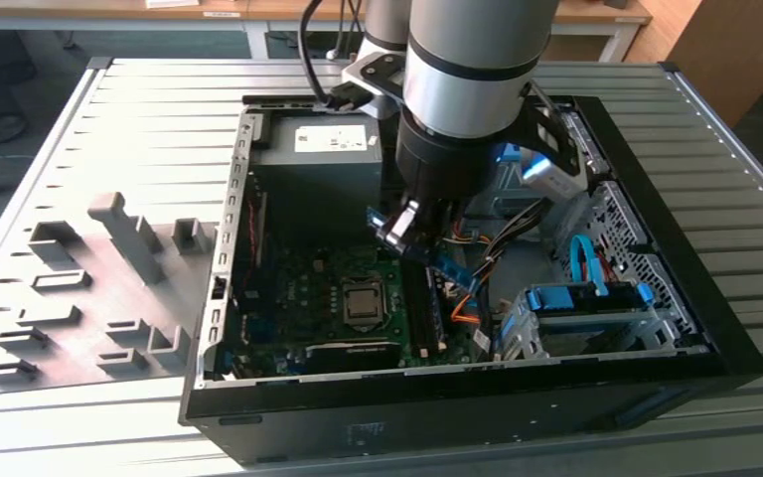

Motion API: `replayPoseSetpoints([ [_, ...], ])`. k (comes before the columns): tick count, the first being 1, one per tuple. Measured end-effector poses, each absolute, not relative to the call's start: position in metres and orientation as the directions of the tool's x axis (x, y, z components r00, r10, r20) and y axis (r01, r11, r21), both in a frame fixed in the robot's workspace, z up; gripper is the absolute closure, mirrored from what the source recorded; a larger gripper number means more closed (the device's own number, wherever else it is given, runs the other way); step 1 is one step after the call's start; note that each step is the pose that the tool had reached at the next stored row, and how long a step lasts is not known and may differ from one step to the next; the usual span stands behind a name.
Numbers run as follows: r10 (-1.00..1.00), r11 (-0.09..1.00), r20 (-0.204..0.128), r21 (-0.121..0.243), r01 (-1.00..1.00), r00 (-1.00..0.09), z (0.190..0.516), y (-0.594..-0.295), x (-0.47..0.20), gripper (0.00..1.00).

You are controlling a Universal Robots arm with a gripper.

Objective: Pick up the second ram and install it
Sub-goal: 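Insert the second ram into the second slot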

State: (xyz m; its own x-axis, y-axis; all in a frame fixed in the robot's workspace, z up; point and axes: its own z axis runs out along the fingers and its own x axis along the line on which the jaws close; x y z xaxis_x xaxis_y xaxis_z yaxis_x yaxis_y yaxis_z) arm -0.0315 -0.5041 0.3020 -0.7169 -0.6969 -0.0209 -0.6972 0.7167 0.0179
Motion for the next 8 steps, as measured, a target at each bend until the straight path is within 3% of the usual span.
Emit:
replayPoseSetpoints([
  [8, -0.662, 0.749, -0.021, 0.018, -0.662, -0.750, 0.3016, -0.5041, -0.0315, 0.86],
])
